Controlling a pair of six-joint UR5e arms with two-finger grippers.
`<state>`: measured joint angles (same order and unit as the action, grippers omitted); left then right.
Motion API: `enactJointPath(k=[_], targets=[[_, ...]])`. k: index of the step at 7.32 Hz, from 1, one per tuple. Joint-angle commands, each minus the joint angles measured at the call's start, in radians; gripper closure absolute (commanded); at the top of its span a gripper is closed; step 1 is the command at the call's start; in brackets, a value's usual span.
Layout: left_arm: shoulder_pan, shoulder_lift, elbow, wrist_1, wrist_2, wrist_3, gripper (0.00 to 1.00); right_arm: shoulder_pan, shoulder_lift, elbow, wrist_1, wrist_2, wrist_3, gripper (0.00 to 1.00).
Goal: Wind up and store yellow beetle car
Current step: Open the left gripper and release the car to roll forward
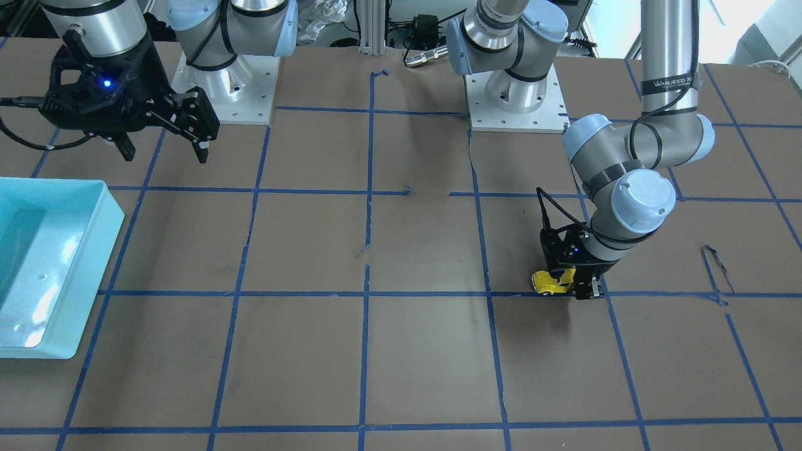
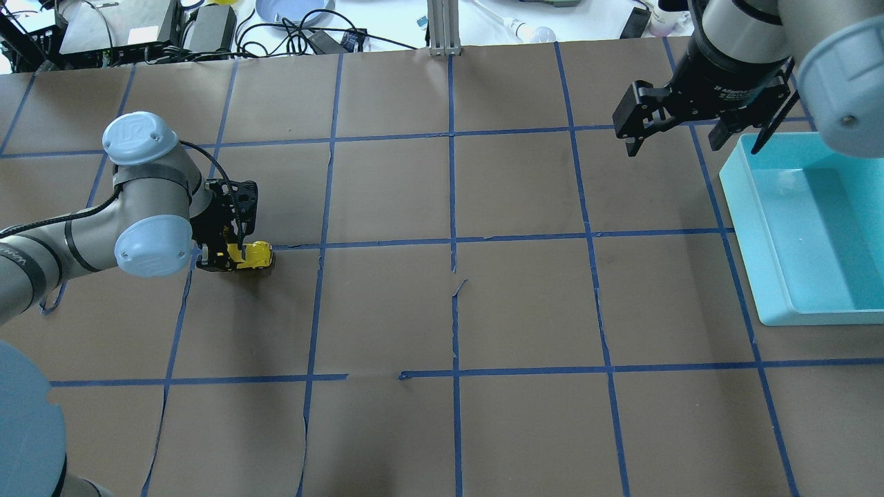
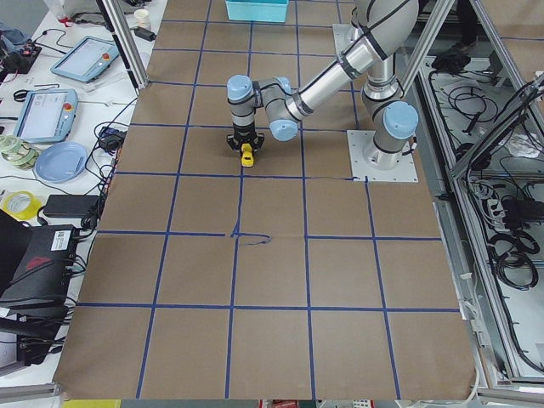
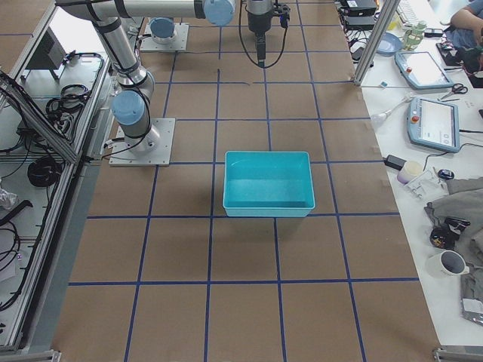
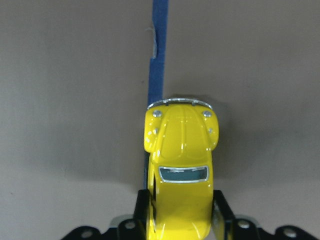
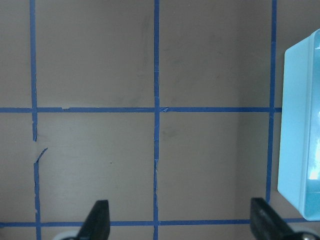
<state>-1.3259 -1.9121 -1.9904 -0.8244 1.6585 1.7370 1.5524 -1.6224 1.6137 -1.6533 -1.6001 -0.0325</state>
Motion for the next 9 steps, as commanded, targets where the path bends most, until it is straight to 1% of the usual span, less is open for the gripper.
enactJointPath(k=[1, 9], targets=[[-0.003, 0.013, 0.005, 0.001, 0.001, -0.007, 0.00, 0.000, -0.001, 0.000, 0.001, -0.003, -0.001, 0.00], [-0.003, 0.035, 0.012, -0.009, 0.003, 0.003, 0.00, 0.000, 0.003, 0.000, 0.003, -0.004, -0.003, 0.00]])
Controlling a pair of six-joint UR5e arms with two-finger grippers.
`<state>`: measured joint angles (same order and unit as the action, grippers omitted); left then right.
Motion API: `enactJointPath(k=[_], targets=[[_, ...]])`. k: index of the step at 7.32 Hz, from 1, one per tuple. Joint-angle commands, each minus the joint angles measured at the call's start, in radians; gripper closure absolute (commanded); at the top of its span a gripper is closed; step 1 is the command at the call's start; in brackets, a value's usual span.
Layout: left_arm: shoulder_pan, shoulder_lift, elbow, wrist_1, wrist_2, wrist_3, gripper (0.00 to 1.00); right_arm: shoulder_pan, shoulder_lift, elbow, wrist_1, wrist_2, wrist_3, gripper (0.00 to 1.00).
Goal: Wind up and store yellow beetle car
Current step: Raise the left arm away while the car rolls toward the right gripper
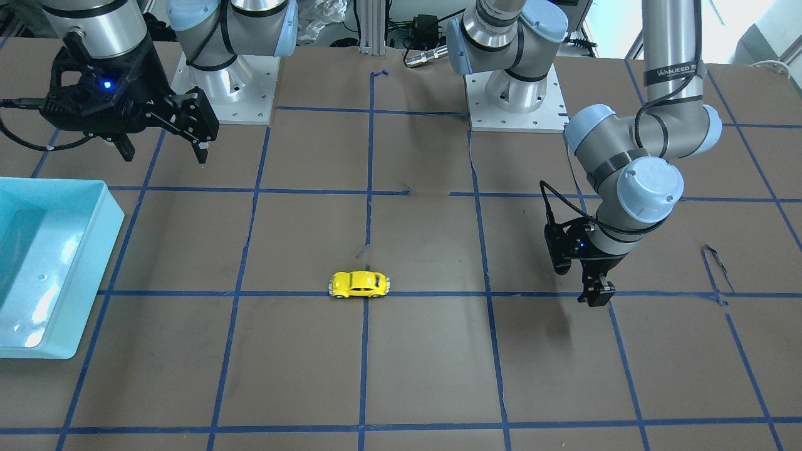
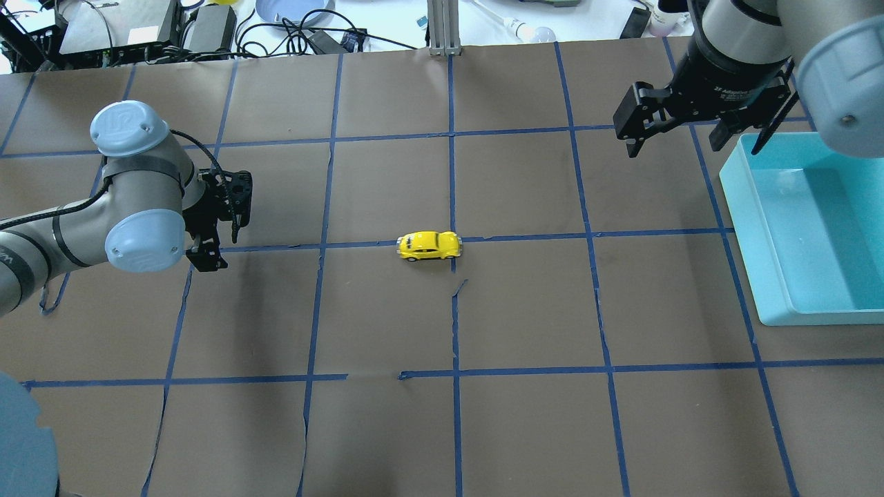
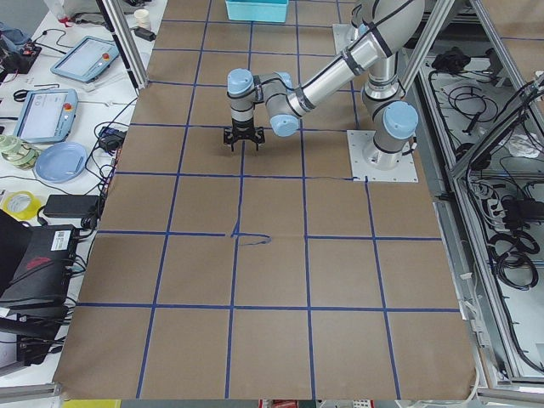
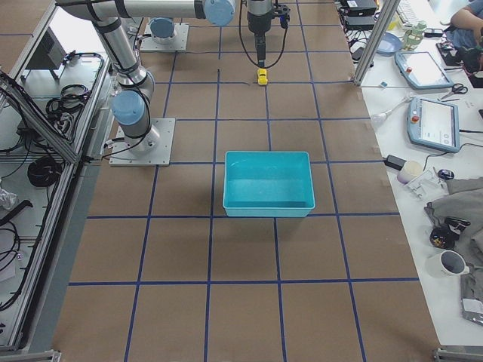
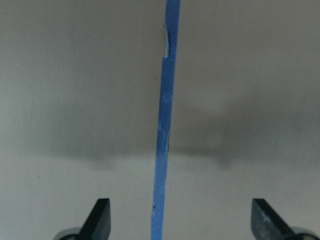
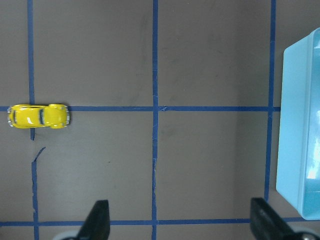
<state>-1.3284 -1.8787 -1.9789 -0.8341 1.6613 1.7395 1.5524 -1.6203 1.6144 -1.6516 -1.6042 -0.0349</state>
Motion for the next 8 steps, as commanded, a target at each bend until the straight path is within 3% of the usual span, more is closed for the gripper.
enactJointPath(k=[1, 3, 4, 6, 8], targets=[[-0.002, 0.010, 0.000, -0.002, -0.005, -0.020, 0.00, 0.000, 0.003, -0.001, 0.007, -0.002, 0.001, 0.00], [-0.018, 0.050, 0.011, -0.037, -0.017, -0.185, 0.00, -0.002, 0.008, 0.001, 0.009, -0.003, -0.002, 0.00], [-0.021, 0.088, 0.038, -0.075, -0.046, -0.395, 0.00, -0.006, 0.025, 0.010, 0.010, 0.000, -0.002, 0.00], [-0.064, 0.166, 0.215, -0.370, -0.092, -0.831, 0.00, -0.009, 0.051, 0.022, -0.005, 0.006, -0.055, 0.00], [-0.138, 0.190, 0.436, -0.665, -0.086, -1.192, 0.00, -0.009, 0.126, 0.035, -0.118, 0.015, -0.320, 0.00]])
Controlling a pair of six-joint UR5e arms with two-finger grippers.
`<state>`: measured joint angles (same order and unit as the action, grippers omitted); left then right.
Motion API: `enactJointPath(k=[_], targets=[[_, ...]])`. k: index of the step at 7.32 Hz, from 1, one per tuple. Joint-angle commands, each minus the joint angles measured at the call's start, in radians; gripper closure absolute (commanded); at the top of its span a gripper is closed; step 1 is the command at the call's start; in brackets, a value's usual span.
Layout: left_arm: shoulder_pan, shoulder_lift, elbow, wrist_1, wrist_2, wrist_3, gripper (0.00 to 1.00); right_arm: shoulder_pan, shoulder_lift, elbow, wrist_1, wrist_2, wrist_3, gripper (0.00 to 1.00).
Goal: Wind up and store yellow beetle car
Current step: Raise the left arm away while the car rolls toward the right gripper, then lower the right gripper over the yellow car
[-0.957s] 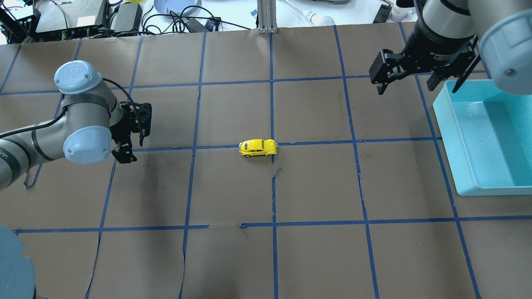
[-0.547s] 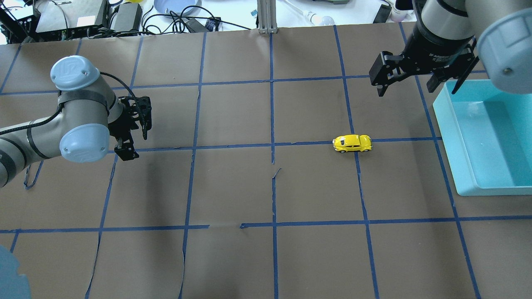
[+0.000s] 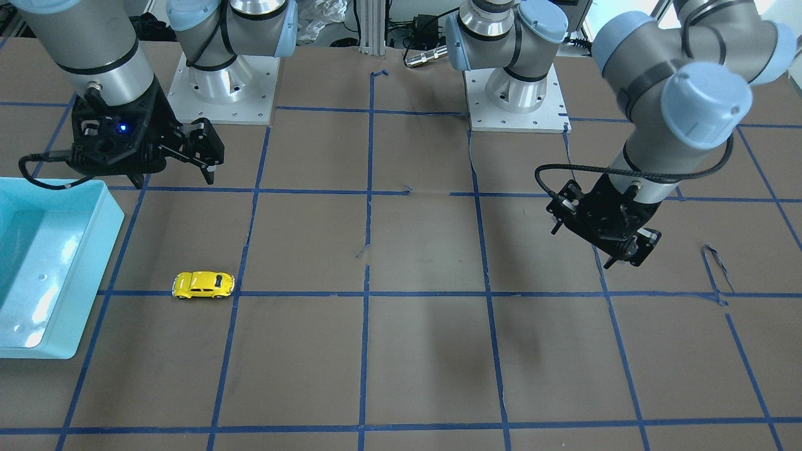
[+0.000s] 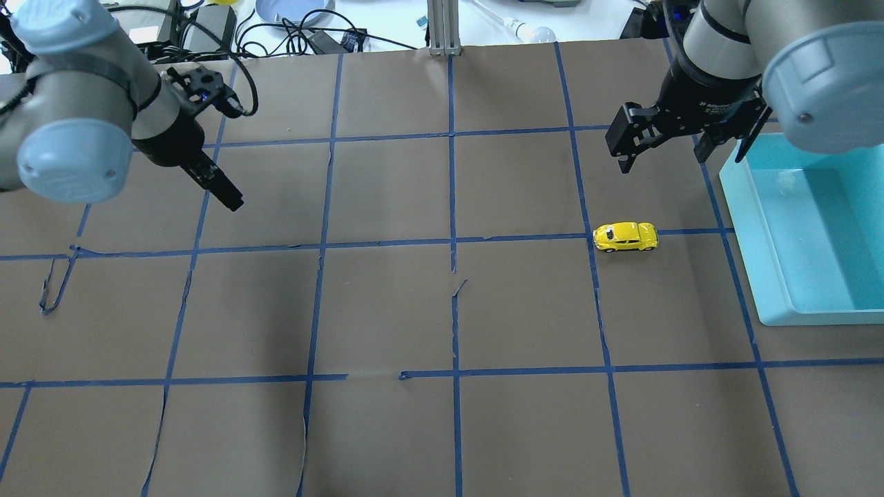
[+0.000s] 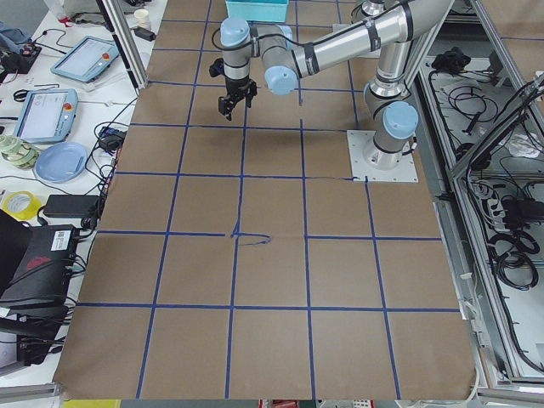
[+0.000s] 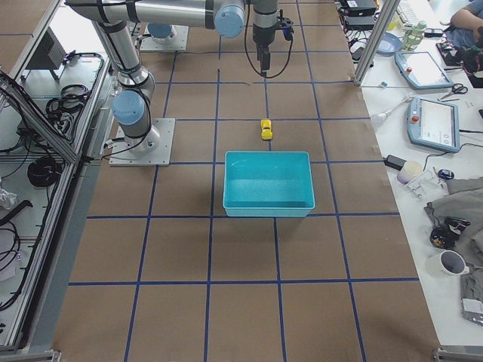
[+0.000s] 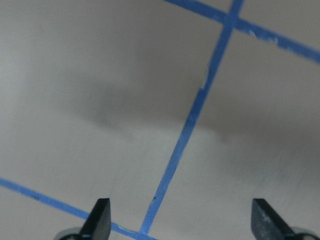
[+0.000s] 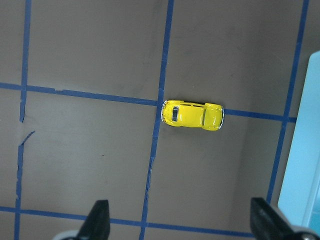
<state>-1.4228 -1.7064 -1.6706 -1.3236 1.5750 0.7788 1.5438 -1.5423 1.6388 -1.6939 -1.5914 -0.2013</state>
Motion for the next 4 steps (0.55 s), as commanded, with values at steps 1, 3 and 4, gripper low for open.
enactJointPath(k=[1, 3, 4], targets=[[-0.063, 0.045, 0.164, -0.236, 0.000, -0.413, 0.00, -0.002, 0.059, 0.035, -0.139, 0.004, -0.316, 0.00], [-0.073, 0.120, 0.160, -0.241, 0.005, -0.688, 0.00, -0.004, 0.080, 0.137, -0.273, -0.005, -0.609, 0.00], [-0.074, 0.139, 0.155, -0.243, 0.005, -0.743, 0.00, -0.007, 0.080, 0.210, -0.362, -0.007, -0.754, 0.00]])
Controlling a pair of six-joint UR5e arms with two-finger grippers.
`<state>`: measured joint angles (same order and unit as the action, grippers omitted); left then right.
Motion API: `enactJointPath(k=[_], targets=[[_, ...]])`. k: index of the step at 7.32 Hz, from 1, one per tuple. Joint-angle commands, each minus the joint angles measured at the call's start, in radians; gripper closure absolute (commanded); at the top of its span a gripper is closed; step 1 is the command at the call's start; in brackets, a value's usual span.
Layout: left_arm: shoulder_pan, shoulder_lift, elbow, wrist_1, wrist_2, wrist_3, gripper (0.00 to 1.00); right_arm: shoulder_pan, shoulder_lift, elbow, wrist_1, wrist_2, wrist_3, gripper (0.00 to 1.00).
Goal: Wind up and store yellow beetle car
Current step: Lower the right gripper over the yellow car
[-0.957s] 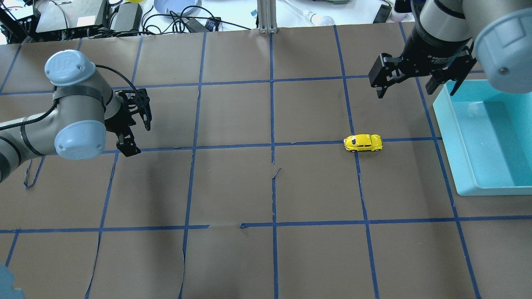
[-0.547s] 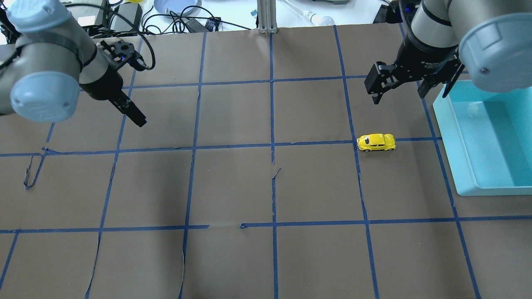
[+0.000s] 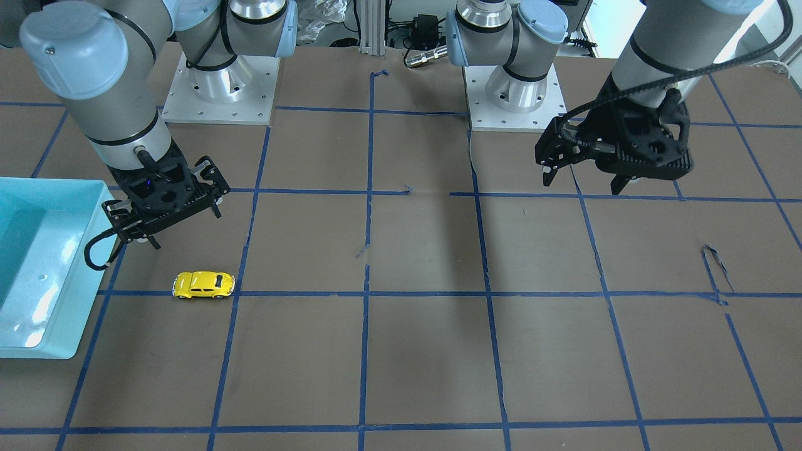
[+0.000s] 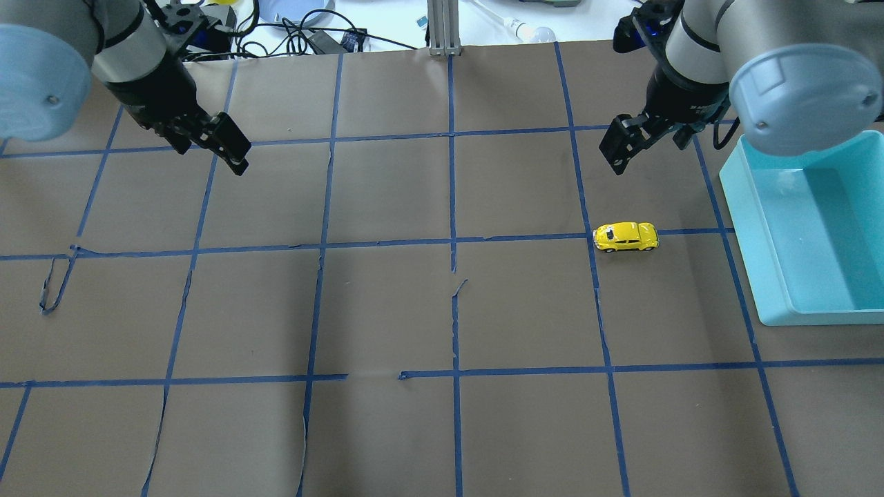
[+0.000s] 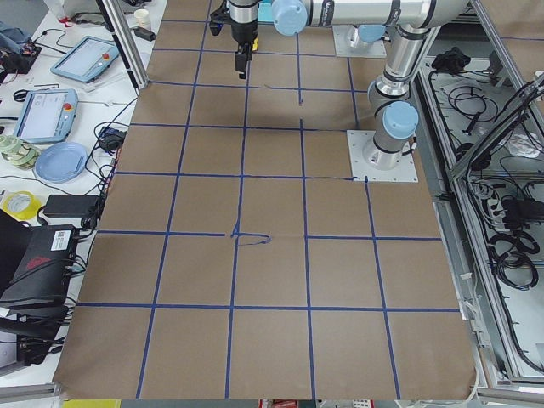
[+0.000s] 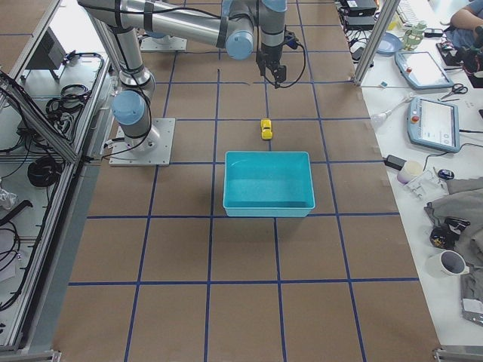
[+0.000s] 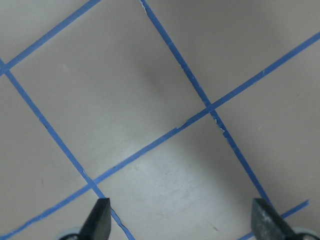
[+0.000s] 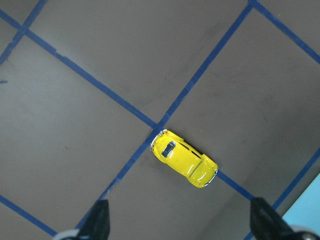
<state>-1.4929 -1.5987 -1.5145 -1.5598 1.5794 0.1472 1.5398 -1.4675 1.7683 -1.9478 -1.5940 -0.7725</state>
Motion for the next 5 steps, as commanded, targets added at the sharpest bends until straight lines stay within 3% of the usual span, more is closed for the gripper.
enactJointPath(k=[1, 2, 4, 5], targets=[[-0.006, 0.034, -0.010, -0.005, -0.002, -0.123, 0.00, -0.019, 0.009, 0.164, -0.217, -0.010, -0.239, 0.00], [-0.007, 0.026, -0.021, 0.012, -0.005, -0.161, 0.00, -0.070, 0.012, 0.224, -0.274, -0.007, -0.307, 0.02], [-0.039, 0.029, -0.032, 0.029, -0.004, -0.164, 0.00, -0.189, 0.103, 0.226, -0.305, 0.011, -0.533, 0.00], [-0.049, 0.028, -0.036, 0.059, -0.002, -0.160, 0.00, -0.190, 0.154, 0.223, -0.362, 0.009, -0.569, 0.00]])
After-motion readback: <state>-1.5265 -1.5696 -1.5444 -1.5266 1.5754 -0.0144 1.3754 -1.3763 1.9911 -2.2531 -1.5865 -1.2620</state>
